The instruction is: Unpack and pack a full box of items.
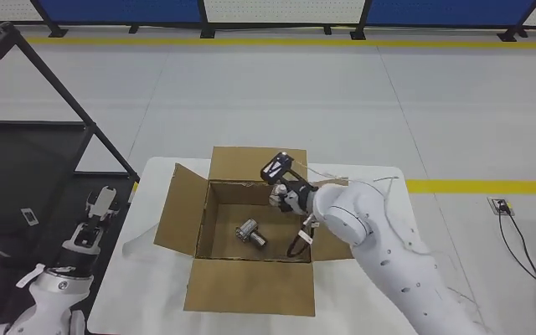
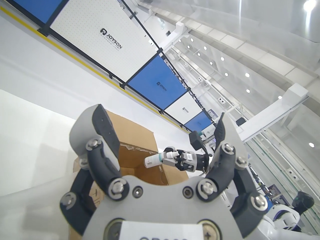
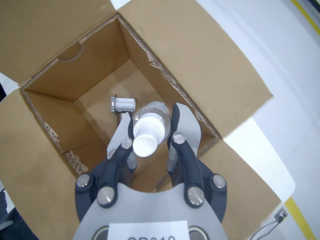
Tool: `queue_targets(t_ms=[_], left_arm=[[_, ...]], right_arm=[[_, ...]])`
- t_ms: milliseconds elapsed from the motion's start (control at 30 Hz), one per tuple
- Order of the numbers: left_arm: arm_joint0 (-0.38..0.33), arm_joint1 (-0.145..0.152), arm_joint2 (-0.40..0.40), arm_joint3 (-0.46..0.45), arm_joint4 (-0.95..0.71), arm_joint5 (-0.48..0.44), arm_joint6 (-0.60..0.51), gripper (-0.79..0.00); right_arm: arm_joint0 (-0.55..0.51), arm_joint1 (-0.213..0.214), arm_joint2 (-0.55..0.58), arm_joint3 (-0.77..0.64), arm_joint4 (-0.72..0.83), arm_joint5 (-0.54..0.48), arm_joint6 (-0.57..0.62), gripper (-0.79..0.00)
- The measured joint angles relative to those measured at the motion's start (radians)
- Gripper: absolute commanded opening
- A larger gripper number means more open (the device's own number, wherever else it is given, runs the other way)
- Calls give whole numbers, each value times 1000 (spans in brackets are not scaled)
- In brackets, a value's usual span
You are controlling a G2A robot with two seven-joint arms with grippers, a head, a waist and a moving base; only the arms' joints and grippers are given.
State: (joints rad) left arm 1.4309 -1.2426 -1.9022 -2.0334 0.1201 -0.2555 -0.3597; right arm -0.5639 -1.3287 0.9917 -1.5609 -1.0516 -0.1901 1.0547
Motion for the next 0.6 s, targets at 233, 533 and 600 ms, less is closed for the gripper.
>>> queue_targets(t_ms=[233, 533, 600], left_arm=[[-29, 5, 54, 1, 23, 4, -25, 0], [-62, 11, 98, -2, 46, 19, -33, 0], [-68, 12, 104, -2, 48, 23, -33, 0]], right_arm=[[-248, 61, 305, -324, -144, 110, -7, -785], [-442, 90, 561, -301, -147, 133, -90, -785], [-440, 92, 572, -248, -143, 129, -94, -785]])
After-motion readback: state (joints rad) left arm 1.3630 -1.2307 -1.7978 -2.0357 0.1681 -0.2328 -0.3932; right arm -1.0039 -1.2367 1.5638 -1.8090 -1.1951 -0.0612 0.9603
